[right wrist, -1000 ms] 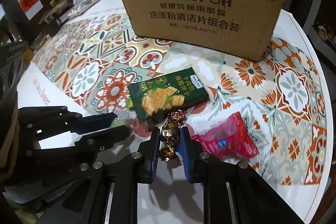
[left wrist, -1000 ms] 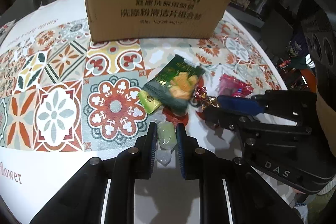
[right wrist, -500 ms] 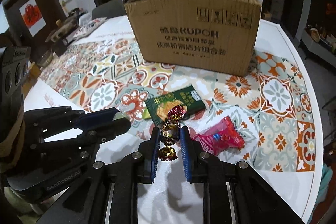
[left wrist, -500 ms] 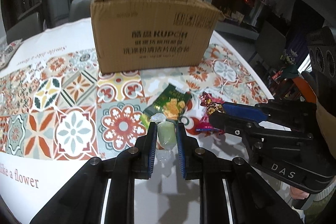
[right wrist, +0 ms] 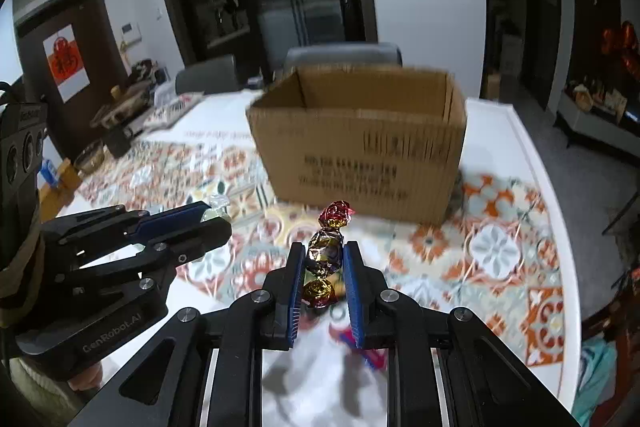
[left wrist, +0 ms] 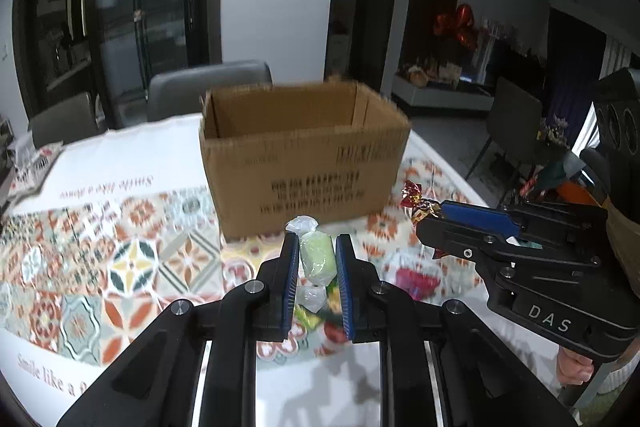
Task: Organize snacks
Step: 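Carry both candies into the cardboard box and open both tools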
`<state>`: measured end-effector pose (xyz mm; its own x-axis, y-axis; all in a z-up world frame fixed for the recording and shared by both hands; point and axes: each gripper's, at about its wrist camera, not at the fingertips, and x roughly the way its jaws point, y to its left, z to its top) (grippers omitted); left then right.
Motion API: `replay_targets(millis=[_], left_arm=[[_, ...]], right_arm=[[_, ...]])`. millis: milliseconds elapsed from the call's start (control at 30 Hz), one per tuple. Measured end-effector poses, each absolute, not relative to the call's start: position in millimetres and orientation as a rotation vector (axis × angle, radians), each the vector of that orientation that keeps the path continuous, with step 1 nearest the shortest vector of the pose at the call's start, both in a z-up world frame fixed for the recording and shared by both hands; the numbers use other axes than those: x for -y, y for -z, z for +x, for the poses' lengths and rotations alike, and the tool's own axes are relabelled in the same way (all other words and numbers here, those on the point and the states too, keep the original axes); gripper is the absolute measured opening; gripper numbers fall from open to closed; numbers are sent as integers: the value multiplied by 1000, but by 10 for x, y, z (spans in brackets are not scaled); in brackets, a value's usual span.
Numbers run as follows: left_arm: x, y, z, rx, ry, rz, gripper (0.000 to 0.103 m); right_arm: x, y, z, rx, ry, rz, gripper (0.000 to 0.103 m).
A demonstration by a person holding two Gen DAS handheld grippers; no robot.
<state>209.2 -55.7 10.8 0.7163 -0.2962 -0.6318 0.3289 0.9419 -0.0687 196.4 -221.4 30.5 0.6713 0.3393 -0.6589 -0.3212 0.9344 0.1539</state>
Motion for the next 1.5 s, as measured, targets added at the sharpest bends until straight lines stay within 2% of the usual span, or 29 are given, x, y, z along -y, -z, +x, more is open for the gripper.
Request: replay_targets(millis=[433,800,1067,1500], left_arm=[[526,-595,2370,-578,343,88,19],[552,-754,2987,-601,366,104,19],[611,-716,3503,-679,357,113,19],[726,-364,3952,-808,320,163,19]], right_arm=[[2189,-850,2157,-620,-373,20,21],[2179,-1043,2715,-654,-366,2,21],[2217,-1039,3134,-691,-326,2,21],[2333,-647,3669,-836,-269,29,21]])
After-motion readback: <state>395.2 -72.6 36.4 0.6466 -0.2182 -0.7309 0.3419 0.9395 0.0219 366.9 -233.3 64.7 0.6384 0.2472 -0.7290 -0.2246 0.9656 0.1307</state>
